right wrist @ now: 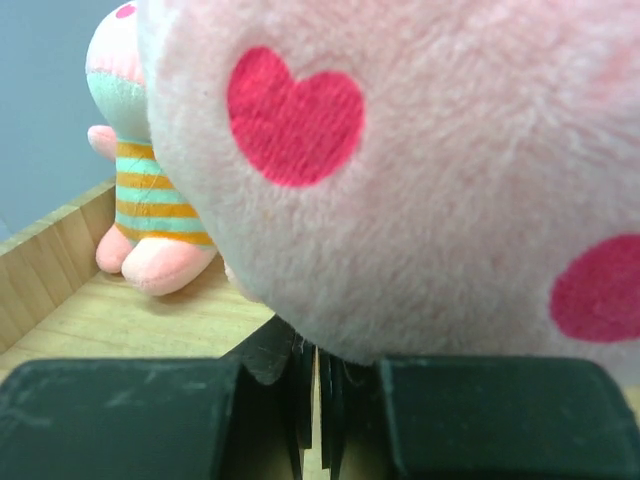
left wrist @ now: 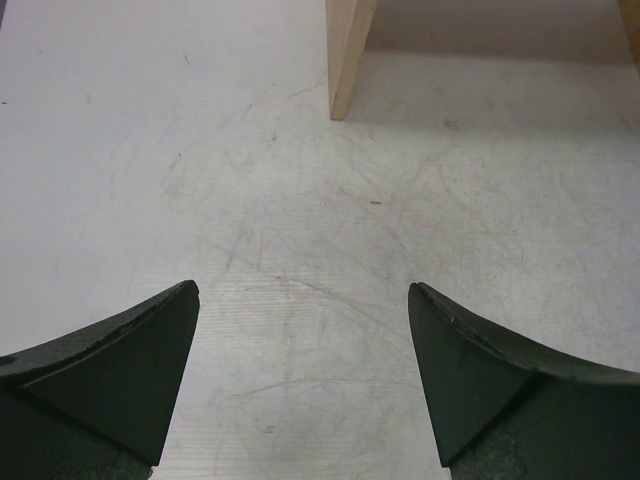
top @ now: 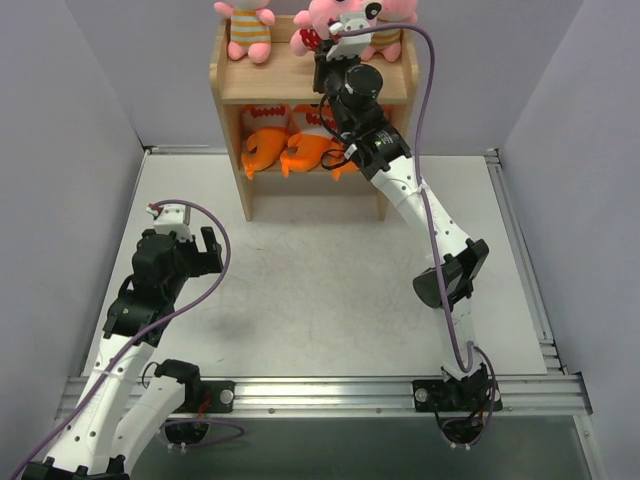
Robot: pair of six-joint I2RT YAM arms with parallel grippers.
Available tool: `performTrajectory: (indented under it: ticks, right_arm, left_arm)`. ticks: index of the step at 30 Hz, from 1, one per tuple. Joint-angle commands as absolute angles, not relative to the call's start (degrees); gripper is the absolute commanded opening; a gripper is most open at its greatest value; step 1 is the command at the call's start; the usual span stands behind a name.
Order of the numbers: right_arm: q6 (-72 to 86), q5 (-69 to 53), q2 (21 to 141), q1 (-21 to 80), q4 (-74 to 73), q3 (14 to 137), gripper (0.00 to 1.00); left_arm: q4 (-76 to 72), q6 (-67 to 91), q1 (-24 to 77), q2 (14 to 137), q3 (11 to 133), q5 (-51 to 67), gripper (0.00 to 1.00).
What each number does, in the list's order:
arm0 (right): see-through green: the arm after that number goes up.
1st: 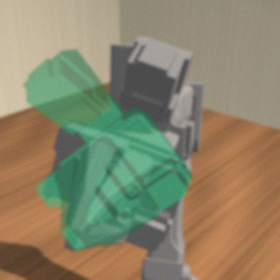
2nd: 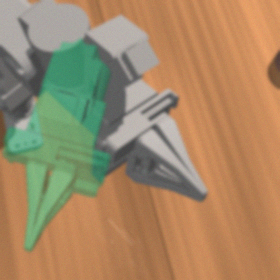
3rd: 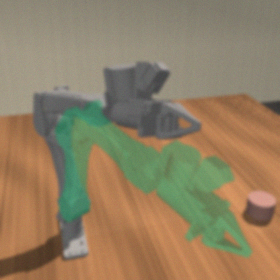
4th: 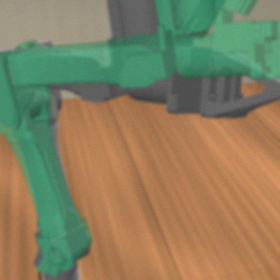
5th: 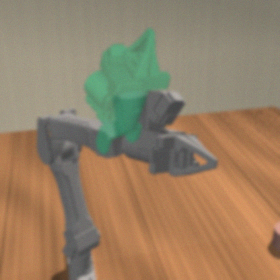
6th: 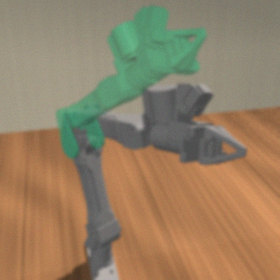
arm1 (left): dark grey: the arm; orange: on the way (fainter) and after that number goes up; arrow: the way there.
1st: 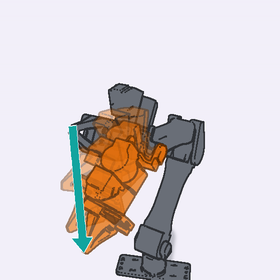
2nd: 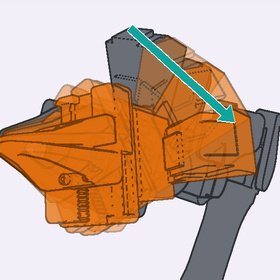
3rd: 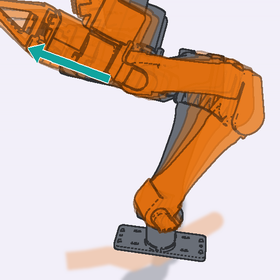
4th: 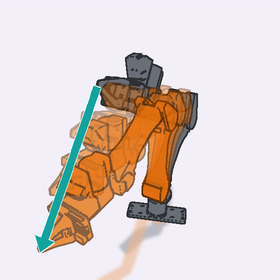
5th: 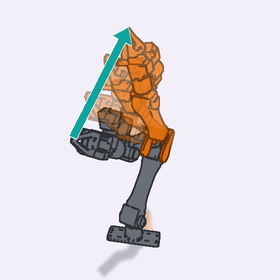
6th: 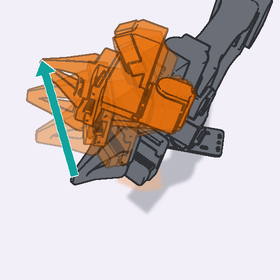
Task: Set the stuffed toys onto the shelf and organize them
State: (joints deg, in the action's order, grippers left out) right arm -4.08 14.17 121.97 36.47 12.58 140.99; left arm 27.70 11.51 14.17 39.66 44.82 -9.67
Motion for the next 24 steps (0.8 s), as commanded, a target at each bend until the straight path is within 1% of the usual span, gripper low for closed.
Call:
performTrajectory:
  ticks: [1, 11, 12, 14, 16, 17, 18, 24]
  right_arm:
    - [-2.81, 15.03, 118.21, 36.74, 9.76, 143.61, 0.0]
    - [-4.57, 12.75, 119.53, 36.39, 4.75, 143.88, 0.0]
    - [-4.66, 12.66, 119.71, 36.39, 4.66, 143.88, 0.02]
    - [-4.75, 12.48, 119.71, 36.3, 4.66, 143.61, 0.12]
    - [-4.75, 12.31, 119.8, 36.21, 4.83, 143.09, 0.18]
    - [-4.66, 12.3, 119.45, 36.21, 5.36, 142.82, 0.27]
    - [-4.66, 12.3, 119.18, 36.21, 5.8, 142.21, 0.31]
    - [-4.4, 11.25, 116.9, 36.21, 8.0, 138.43, 0.42]
  left_arm:
    - [26.98, 10.9, 14.33, 39.46, 45.0, -8.7, 0.94]
    - [26.9, 10.81, 14.33, 39.55, 44.91, -8.35, 0.94]
    - [27.07, 10.81, 14.41, 39.55, 44.91, -8.26, 0.94]
    - [27.07, 10.81, 14.41, 39.55, 44.91, -8.17, 0.94]
    - [27.07, 10.81, 14.41, 39.64, 44.83, -8.17, 0.94]
    - [27.07, 10.81, 14.33, 39.64, 44.91, -8.09, 0.94]
    - [26.98, 10.81, 14.33, 39.73, 44.91, -8.09, 0.94]
    - [26.11, 10.81, 14.41, 39.64, 45.18, -7.04, 0.94]
